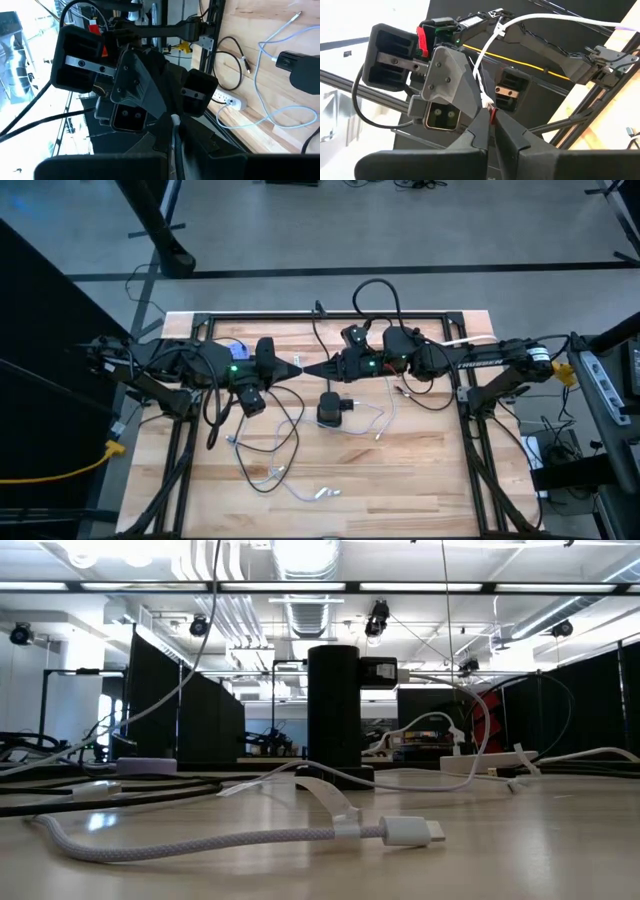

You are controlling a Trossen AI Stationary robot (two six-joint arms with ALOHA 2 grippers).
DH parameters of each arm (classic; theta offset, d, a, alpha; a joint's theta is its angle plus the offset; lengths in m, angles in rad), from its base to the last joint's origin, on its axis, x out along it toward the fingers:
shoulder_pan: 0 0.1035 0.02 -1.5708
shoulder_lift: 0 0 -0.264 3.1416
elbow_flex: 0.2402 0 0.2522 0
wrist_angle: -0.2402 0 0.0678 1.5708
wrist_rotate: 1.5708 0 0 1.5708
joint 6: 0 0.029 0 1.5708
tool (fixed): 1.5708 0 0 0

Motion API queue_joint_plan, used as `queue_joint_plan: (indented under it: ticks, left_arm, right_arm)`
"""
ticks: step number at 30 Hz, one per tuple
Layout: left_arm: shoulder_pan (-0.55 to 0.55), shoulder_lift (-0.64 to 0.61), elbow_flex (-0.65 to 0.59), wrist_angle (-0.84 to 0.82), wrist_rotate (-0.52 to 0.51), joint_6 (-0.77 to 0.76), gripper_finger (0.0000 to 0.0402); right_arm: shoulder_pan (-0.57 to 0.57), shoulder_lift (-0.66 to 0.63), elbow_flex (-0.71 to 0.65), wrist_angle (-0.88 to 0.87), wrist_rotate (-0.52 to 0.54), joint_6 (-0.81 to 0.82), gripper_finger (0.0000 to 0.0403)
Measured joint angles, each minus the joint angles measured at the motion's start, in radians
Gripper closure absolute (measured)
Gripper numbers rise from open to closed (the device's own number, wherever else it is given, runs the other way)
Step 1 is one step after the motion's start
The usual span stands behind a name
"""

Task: Insert USB
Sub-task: Insert the green charger cable into the violet outlet extension

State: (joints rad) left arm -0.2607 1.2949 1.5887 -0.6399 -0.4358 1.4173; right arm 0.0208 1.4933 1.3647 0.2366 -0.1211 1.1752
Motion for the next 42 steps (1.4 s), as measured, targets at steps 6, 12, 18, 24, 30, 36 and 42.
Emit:
queue_joint_plan:
  ticks: [6,12,18,24,30,36,42]
  left_arm:
    - [0.000,0.000,0.000,0.001,0.000,-0.131,0.0357]
    - [0.002,0.000,0.000,0.000,-0.008,-0.251,0.0284]
    - [0.002,0.000,0.000,0.000,-0.003,-0.455,0.0214]
    - [0.002,-0.002,0.000,0.001,0.005,-0.923,0.0173]
    - [0.001,-0.010,0.000,0.003,0.080,-1.245,0.0159]
    - [0.001,-0.012,0.000,0.003,0.080,-1.425,0.0176]
    - [0.001,-0.015,-0.018,0.074,0.080,-1.480,0.0207]
  right_arm:
    - [-0.001,0.000,0.000,0.002,0.000,-0.037,0.0402]
    - [-0.001,0.000,0.000,0.006,-0.016,-0.074,0.0403]
    - [-0.001,0.000,0.000,0.004,-0.012,-0.163,0.0403]
    - [-0.001,0.000,0.000,0.003,-0.018,-0.428,0.0403]
    - [0.021,0.000,0.000,0.003,-0.003,-0.789,0.0403]
    - [0.057,0.000,0.000,0.003,0.082,-1.051,0.0403]
    - [0.069,-0.012,0.000,0.000,0.123,-1.171,0.0403]
